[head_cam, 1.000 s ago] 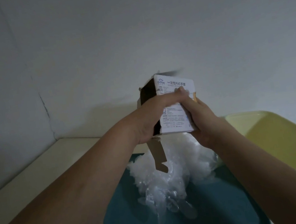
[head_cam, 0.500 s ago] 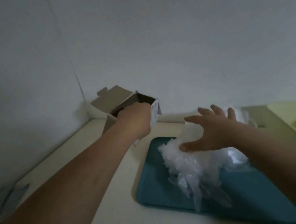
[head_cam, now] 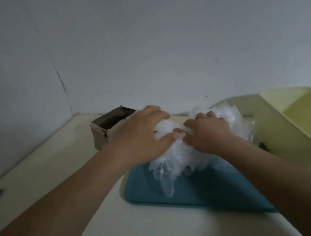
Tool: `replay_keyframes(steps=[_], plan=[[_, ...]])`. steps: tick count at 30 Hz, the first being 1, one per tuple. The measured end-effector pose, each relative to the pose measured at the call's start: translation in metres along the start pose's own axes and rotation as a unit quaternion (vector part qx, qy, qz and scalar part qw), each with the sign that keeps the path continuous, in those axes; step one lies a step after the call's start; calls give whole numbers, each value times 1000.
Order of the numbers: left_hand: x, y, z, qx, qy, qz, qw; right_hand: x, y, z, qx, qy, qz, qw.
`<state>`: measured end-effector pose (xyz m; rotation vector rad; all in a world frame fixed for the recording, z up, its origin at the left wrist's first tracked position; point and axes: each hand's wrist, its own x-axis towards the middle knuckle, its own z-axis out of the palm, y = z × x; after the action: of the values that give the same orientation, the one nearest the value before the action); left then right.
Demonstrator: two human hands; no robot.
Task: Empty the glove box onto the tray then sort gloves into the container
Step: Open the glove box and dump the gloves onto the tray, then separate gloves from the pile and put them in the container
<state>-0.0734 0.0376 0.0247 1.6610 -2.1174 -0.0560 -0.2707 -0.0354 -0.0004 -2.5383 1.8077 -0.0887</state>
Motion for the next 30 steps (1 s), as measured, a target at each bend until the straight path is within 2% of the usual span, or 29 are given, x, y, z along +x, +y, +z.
replay_keyframes(steps=[2,5,7,9,11,13,19,22,24,27,30], plan=[[-8,8,23,14,-107,-5,994,0,3,-1,59,20,-15,998],[-8,-2,49,46,-135,-17,990,-13,12,-14,84,90,-44,991],[0,-5,59,54,-112,-11,992,-25,21,-22,12,110,-51,993],[9,-3,67,60,-89,-7,994,-34,27,-23,-29,54,-40,997],[16,0,74,61,-75,-9,995,-36,30,-14,9,-21,-22,999],[19,1,79,49,-67,-15,996,-37,36,3,38,-49,-11,998],[9,-19,77,-123,-11,-60,991,-28,61,30,84,9,15,996],[-1,-28,69,-118,69,-72,988,-24,58,30,61,22,24,998],[-9,-28,67,-91,75,-76,990,-30,46,26,1,31,22,999],[-24,-21,75,-90,-13,-76,993,-54,26,21,-6,17,-29,999],[-34,-12,89,-113,-162,-60,979,-81,17,24,14,-114,-67,991]])
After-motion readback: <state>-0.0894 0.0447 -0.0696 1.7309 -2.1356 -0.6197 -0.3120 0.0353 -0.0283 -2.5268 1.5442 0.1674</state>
